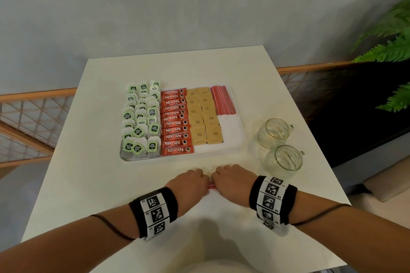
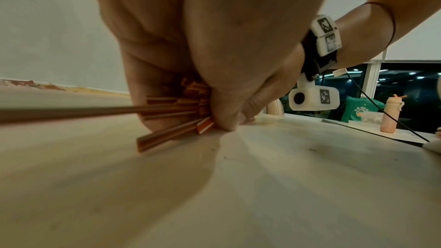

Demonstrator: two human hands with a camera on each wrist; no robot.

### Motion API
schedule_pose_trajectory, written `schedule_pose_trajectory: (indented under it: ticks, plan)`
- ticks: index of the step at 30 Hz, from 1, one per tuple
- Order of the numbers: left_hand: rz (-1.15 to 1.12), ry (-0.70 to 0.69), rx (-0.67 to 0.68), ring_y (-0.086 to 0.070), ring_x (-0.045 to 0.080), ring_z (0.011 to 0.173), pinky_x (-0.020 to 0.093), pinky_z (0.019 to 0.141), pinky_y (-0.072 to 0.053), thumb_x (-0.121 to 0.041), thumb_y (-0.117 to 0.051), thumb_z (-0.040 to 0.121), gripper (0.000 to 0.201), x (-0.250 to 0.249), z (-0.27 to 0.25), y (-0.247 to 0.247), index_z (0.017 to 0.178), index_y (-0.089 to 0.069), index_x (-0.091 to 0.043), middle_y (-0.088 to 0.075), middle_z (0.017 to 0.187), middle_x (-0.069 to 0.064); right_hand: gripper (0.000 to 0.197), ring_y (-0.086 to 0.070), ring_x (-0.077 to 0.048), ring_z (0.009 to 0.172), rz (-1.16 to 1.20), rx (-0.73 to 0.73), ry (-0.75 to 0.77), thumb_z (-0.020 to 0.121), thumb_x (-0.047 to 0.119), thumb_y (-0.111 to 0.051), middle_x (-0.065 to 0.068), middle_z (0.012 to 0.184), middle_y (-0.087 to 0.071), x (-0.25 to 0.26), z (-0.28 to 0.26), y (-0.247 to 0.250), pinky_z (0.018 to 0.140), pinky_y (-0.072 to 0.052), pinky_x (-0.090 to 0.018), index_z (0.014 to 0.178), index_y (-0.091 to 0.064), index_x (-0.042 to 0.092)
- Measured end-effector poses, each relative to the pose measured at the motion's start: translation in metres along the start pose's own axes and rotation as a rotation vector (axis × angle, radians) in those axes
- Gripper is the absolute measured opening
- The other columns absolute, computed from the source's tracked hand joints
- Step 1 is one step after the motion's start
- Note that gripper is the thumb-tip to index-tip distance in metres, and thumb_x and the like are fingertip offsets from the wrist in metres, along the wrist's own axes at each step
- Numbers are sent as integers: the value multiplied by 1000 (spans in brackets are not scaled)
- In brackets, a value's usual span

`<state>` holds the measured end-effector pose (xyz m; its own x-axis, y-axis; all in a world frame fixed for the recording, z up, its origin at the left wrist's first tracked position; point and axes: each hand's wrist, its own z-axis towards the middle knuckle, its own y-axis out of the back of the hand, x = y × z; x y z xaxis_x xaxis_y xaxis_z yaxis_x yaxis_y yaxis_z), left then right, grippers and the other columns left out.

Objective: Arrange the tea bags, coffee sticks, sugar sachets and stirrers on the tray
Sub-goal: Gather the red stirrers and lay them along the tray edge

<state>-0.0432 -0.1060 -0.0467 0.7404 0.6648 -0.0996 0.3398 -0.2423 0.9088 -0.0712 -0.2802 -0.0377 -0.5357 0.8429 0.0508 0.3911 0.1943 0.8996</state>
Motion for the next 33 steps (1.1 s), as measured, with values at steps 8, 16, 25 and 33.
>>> schedule_pose_trajectory:
  ticks: [8, 16, 25, 33]
  plan:
    - [4, -8, -19, -53, 27, 95, 33, 72, -34, -16, -32, 106, 25, 2, -3, -3, 116, -53, -8, -55, 113, 11, 26, -53, -28, 76, 7, 0, 48, 105, 14, -31, -14, 102, -61, -4, -1, 7, 65, -35, -38, 112, -54, 3]
    - [-181, 1, -24, -57, 25, 87, 37, 78, -47, -35, -37, 106, 27, 7, -5, 8, 110, -52, -13, -62, 105, 8, 20, -56, -25, 84, 261, 118, 36, 106, 26, -47, -10, 105, -61, -15, 7, 20, 74, -43, -36, 112, -56, 8]
    - [-403, 75, -75, -53, 14, 58, 28, 58, -42, -38, -48, 99, 31, 19, 6, 26, 74, -57, -22, -58, 66, -3, 26, -58, -22, 91, 321, 64, 81, 100, 35, -58, -6, 103, -65, -24, 15, 59, 80, -44, -34, 112, -61, 12]
    - [-557, 96, -261, -56, 24, 57, 37, 56, -46, -30, -46, 102, 36, 42, 11, 48, 73, -55, -10, -59, 66, 6, 40, -58, -11, 69, 595, -316, -27, 100, 53, -49, 3, 82, -66, -68, 0, 96, 67, -51, -30, 96, -68, 19]
